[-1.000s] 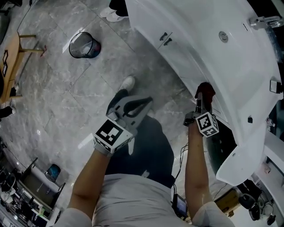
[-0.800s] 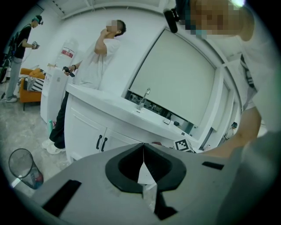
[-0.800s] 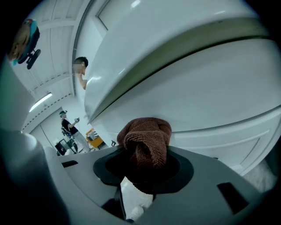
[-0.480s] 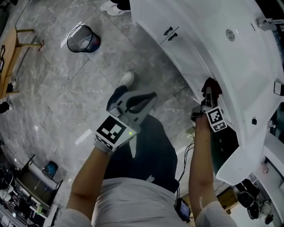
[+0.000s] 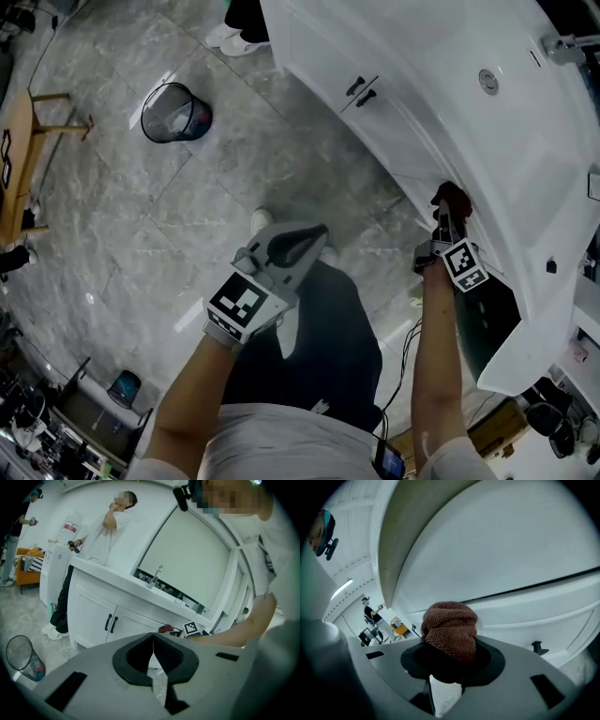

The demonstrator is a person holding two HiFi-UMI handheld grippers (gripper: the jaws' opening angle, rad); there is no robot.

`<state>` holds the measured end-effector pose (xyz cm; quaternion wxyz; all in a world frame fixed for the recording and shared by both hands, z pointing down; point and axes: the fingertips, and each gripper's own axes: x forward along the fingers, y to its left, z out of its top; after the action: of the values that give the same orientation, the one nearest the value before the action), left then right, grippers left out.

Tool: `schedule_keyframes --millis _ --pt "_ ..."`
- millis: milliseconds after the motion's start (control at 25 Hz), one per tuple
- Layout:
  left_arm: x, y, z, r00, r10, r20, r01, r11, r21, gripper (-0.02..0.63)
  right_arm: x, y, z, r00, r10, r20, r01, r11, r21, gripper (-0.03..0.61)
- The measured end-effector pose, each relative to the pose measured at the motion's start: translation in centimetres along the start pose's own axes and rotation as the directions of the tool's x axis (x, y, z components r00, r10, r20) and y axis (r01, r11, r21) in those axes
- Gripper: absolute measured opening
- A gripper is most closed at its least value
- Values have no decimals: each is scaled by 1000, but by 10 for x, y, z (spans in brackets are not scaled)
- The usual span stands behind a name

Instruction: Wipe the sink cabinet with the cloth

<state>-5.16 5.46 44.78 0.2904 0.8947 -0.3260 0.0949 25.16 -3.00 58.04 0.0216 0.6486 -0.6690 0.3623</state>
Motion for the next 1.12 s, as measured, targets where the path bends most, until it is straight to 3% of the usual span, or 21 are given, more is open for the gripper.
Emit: schedule_keyframes --millis 240,760,1120 --pt "20 15 -13 998 -52 -24 52 998 30 11 24 -21 -32 998 -51 -34 52 998 25 141" --pt "46 50 -55 994 -89 -67 92 994 50 11 75 -68 -107 990 -113 -88 118 992 53 141" --pt "65 45 -77 985 -136 -109 144 987 74 11 91 -88 -135 988 -104 -112 109 993 36 141"
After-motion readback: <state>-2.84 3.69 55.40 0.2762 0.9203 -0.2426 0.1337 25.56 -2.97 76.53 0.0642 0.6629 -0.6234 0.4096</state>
